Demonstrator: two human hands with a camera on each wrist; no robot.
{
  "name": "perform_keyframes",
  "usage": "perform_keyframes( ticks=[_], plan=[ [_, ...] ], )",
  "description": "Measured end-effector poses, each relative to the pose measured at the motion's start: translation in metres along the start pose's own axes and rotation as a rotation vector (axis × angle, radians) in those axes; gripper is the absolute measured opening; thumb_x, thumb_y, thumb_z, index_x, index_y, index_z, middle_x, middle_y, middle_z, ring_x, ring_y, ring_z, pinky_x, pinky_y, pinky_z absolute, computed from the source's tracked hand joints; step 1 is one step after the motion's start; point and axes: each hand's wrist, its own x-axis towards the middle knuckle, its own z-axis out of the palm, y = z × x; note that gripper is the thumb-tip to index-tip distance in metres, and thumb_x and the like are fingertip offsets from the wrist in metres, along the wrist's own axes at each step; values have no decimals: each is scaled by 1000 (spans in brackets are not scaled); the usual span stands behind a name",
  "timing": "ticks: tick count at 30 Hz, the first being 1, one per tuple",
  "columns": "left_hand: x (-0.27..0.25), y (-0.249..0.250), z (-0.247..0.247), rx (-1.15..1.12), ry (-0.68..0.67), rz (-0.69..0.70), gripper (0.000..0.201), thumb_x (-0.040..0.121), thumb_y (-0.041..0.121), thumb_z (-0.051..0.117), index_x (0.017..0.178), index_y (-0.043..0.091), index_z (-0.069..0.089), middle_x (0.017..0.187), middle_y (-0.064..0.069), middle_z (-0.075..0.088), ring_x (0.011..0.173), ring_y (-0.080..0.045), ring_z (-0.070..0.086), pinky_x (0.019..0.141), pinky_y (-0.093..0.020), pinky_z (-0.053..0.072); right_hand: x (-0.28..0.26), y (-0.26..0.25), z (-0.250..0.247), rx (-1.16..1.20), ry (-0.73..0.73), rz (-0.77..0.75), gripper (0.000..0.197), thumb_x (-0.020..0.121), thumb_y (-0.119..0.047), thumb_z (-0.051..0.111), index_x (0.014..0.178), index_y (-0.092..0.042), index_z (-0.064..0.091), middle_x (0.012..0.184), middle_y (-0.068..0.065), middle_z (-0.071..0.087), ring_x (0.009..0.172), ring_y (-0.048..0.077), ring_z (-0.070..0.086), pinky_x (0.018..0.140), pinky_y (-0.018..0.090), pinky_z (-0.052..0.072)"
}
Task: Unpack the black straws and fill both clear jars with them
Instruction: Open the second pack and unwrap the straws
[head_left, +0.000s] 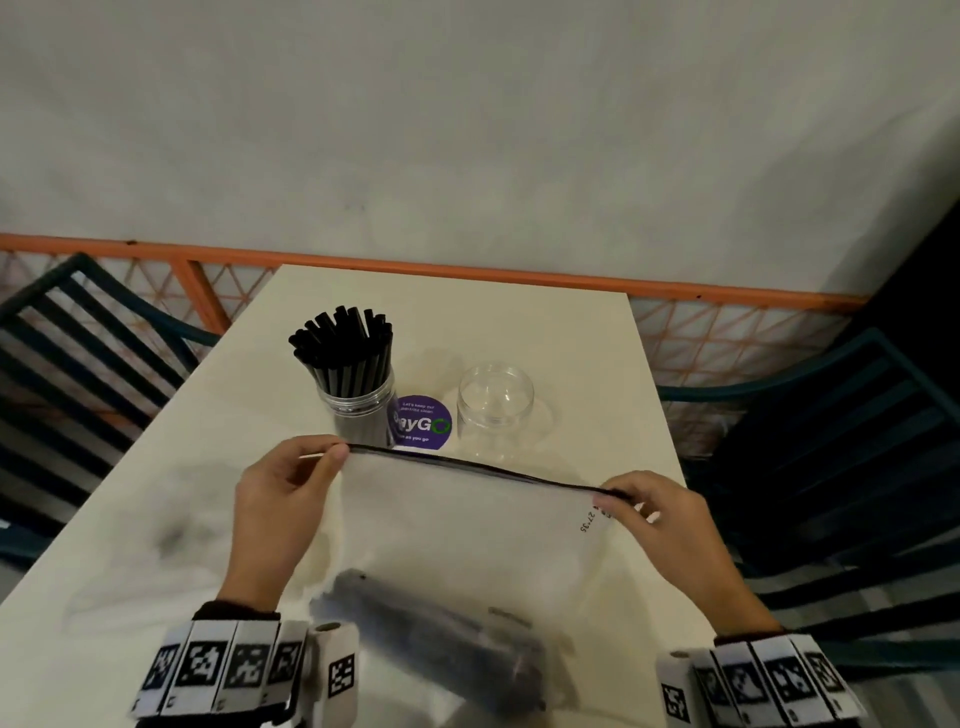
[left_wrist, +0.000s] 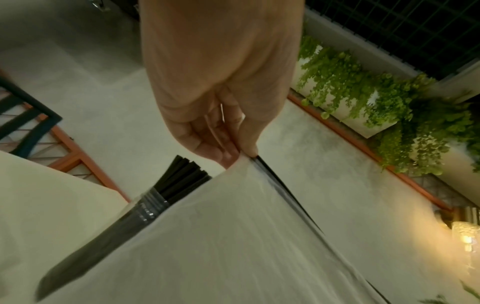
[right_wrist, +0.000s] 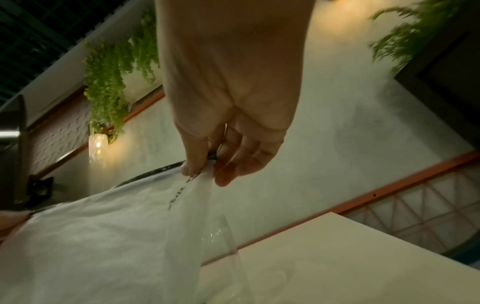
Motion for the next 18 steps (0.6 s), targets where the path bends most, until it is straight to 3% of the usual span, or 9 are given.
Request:
perform_keyframes(
  ticks=[2,4,6,7,14,16,18],
  plan=[
    [2,11,1,-15,-3,21,17,82,17,65,75,33,67,68,24,70,67,-4,61,69,-17,48,2,-4,-8,112,17,30,27,79,-14,71,70,-39,65,84,-21,69,76,7,62,67,8,45],
    [6,26,-2,-18,-1,76,19,83,17,64,76,35,66,70,22,70,68,-1,61,71,-19,49,6,-13,-20,322,54,66,4,75,-35,72,78,-37,71,84,-15,72,76,6,64,71,10,49],
    [11,44,-8,-31,17,145,19,84,17,62,78,34,65,71,23,70,68,5,60,70,-11,49,10,-24,-34,476,78,25,40,62,-63,69,90,-35,72,84,-6,73,79,8,64,73,14,51],
    [14,53,-12,-40,27,177,18,85,17,61,79,34,65,72,24,69,70,5,60,69,-8,48,14,-31,-40,526,89,-12,49,58,-67,69,93,-32,72,84,-5,73,80,8,64,73,14,51],
    [23,91,-27,22,88,304,20,86,20,59,85,40,62,76,25,69,75,0,61,72,-9,49,29,-82,-62,757,258,-153,33,56,-43,78,80,-22,69,67,-5,74,67,7,67,71,17,56],
    [22,94,-25,189,92,313,19,87,18,58,95,35,62,91,16,67,80,-2,59,71,-10,48,29,-86,-59,739,245,-139,34,56,-44,79,80,-21,70,70,-5,75,67,7,67,70,17,56],
    [15,99,-18,401,122,362,29,86,16,59,115,20,59,112,-3,59,95,-11,53,83,-20,42,25,-87,-50,706,224,-92,25,61,-36,76,79,-19,72,70,-4,75,67,7,66,67,17,56]
  ],
)
